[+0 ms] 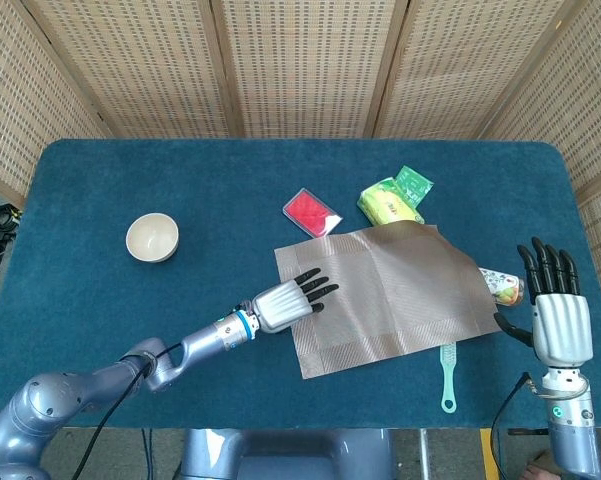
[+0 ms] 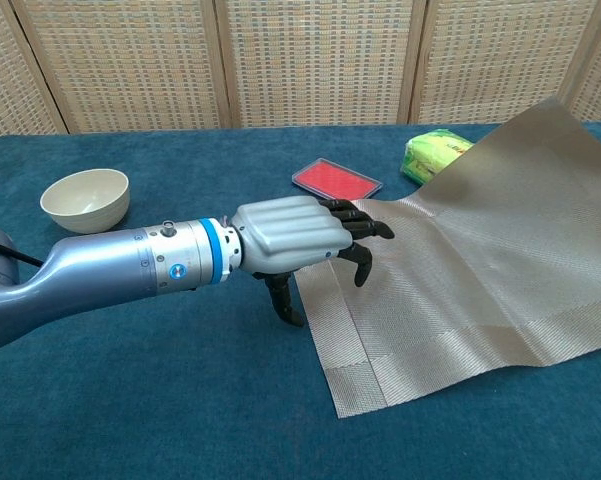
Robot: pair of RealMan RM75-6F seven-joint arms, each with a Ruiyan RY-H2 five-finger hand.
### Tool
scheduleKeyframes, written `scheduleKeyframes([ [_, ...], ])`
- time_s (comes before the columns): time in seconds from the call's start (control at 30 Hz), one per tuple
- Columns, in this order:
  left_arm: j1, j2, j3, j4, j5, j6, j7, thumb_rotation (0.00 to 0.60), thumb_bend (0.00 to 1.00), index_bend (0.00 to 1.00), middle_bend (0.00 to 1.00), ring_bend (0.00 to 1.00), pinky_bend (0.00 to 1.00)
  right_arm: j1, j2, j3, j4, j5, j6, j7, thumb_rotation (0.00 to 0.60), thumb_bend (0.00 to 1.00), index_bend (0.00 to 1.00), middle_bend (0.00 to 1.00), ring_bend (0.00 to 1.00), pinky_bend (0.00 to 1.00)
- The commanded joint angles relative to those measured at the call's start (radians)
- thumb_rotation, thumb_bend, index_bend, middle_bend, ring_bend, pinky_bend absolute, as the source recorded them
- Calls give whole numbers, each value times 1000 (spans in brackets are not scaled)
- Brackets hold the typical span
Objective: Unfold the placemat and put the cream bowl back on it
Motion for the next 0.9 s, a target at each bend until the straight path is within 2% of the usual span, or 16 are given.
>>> scheduleKeyframes([
  [0.03,-4,-4,6,8,-6,1,-2,600,0,342,0,0,0,-2,2,3,-3,-1,-1,1,600,0,0,0,0,0],
  [0.63,-30,-68,34,95,-35,0,-22,600,5,350,0,0,0,-21,15,20,-27,-15,3,-2,600,0,0,0,0,0],
  [0.7,-35,-68,36,95,-35,2,-21,600,53,354,0,0,0,-23,17,21,-30,-17,3,0,600,0,0,0,0,0],
  [0.9,-42,-64,36,85,-46,-4,-21,600,317,359,0,0,0,-26,20,21,-35,-22,0,1,600,0,0,0,0,0],
])
